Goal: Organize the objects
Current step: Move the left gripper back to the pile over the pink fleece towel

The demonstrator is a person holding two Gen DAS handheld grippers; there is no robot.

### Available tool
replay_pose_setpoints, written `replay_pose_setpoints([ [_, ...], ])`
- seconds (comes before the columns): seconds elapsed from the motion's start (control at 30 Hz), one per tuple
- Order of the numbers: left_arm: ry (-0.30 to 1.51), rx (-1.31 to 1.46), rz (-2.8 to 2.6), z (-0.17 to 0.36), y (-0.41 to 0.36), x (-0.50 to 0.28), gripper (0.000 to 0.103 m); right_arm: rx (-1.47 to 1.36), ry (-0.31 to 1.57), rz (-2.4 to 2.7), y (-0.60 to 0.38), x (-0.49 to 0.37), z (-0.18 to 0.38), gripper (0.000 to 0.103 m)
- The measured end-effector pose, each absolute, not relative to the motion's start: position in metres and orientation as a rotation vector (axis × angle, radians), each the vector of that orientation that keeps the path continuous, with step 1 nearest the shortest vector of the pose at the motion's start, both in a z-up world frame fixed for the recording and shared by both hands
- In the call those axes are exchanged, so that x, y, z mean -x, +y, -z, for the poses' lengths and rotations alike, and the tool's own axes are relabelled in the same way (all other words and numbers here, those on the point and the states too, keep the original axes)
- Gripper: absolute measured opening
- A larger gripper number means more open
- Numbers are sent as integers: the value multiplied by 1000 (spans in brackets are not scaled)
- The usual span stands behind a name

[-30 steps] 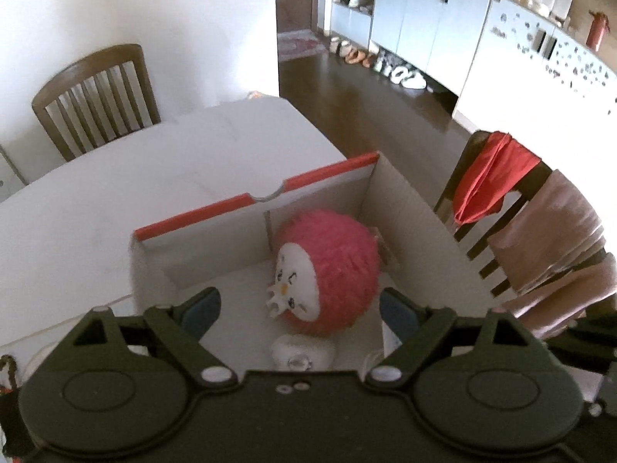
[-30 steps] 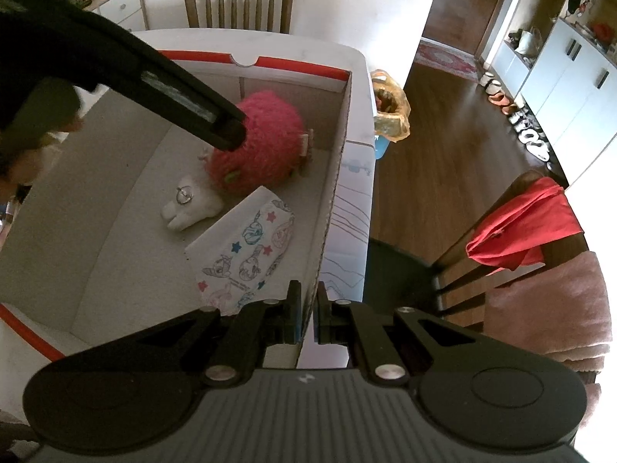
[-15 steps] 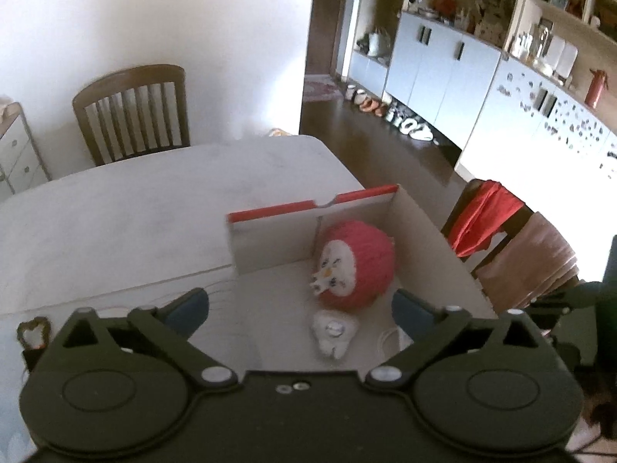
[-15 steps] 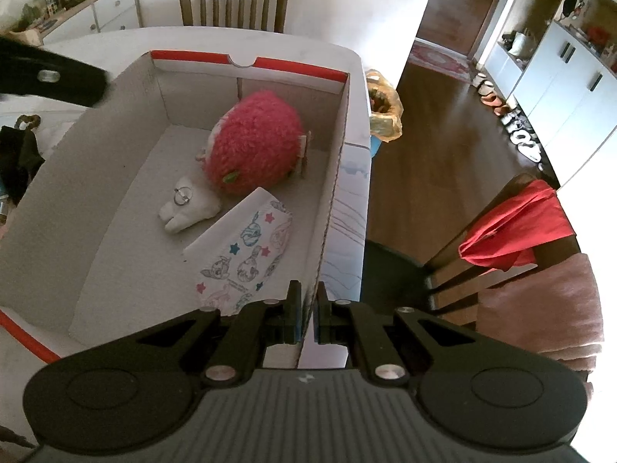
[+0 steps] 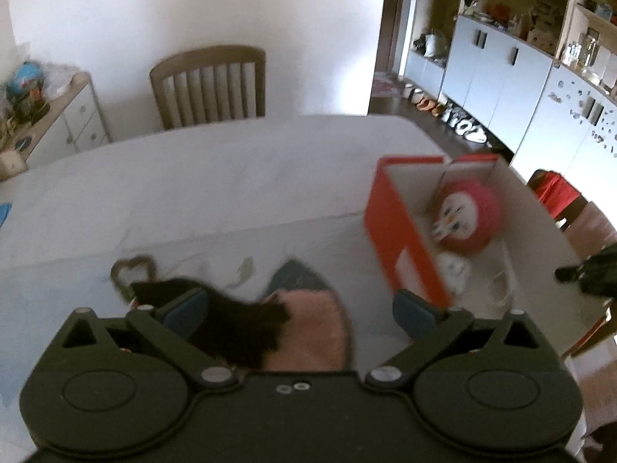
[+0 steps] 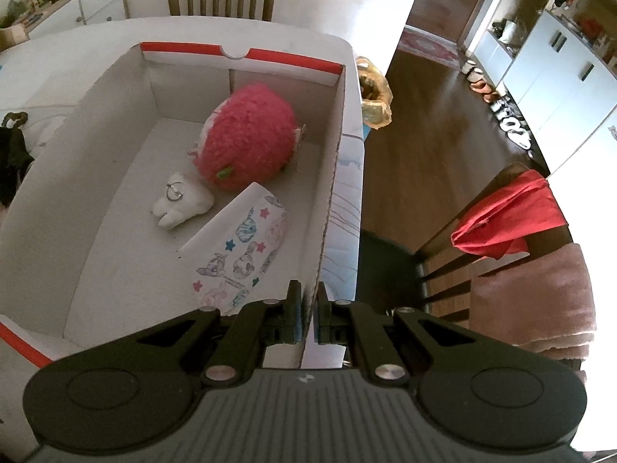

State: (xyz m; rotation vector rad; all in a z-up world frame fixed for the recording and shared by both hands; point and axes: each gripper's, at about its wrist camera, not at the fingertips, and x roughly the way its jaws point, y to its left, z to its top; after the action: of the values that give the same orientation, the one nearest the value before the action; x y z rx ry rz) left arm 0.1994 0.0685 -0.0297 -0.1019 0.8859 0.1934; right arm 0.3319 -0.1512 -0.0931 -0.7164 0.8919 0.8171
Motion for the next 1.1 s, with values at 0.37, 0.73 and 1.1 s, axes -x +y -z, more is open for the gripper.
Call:
replay_pose_setpoints([
  [0.37, 947, 112, -145, 71, 80, -161, 101, 725, 897, -761, -146, -329, 94, 7],
  [0.73, 1037, 141, -66, 103, 61, -154, 101, 740, 895, -752, -143, -322, 95, 8],
  [1.1, 1163, 199, -142, 146, 48, -151, 101, 761, 882, -808, -145, -323, 99, 8],
])
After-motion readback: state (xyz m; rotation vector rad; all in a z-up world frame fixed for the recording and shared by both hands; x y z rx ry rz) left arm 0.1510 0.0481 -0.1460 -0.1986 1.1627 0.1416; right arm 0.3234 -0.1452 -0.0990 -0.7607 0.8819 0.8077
